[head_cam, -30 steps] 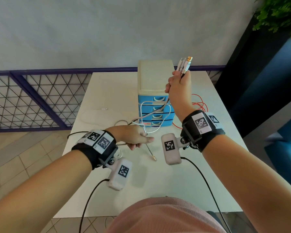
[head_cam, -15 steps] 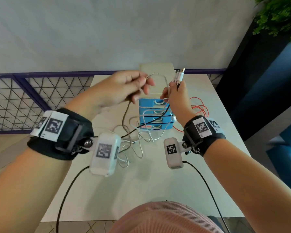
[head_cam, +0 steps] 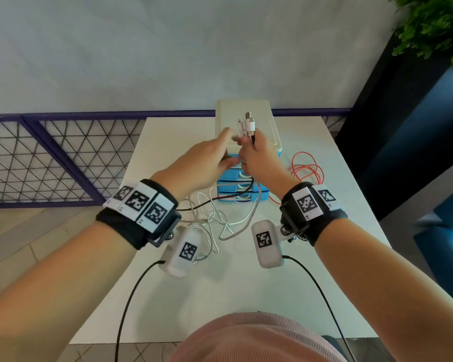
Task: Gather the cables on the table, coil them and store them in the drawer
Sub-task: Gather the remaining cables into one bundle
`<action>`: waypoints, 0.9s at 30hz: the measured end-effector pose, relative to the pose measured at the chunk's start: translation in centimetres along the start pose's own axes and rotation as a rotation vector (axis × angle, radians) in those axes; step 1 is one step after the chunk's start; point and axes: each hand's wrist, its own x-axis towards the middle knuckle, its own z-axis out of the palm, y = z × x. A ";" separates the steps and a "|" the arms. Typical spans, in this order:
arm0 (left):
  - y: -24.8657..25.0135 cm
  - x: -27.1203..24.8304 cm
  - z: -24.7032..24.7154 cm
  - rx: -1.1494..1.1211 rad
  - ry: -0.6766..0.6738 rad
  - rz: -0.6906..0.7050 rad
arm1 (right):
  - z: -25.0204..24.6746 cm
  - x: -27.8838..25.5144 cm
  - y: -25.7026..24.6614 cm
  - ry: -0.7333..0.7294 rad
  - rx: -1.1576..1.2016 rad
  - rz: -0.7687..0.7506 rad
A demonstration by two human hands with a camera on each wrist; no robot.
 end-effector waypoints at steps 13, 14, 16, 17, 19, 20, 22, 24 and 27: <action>-1.4 -0.1 -0.1 -0.324 0.016 -0.257 | -0.5 -0.7 -0.2 -0.075 0.381 0.162; -1.0 -0.1 0.3 -0.344 -0.007 -0.226 | 0.1 -0.6 -0.3 -0.064 0.369 0.166; -0.4 -0.1 1.0 -0.338 0.005 -0.161 | 0.9 -0.4 -0.5 -0.036 0.287 0.153; -0.4 -0.1 1.2 -0.322 0.017 -0.142 | 1.0 -0.4 -0.5 -0.035 0.250 0.150; -0.7 -0.1 1.6 -0.305 0.014 -0.126 | 1.2 -0.5 -0.5 -0.060 0.243 0.144; -0.8 -0.2 1.7 -0.317 0.002 -0.125 | 1.3 -0.7 -0.6 -0.073 0.257 0.126; -0.7 -0.3 2.1 -0.414 -0.032 -0.130 | 1.5 -0.8 -0.9 -0.043 0.300 0.103; -0.2 -0.6 2.4 -0.566 -0.052 -0.165 | 1.8 -0.8 -1.5 0.015 0.412 0.106; 0.3 -0.9 3.1 -0.715 -0.028 -0.247 | 2.1 -0.8 -2.2 0.062 0.581 0.086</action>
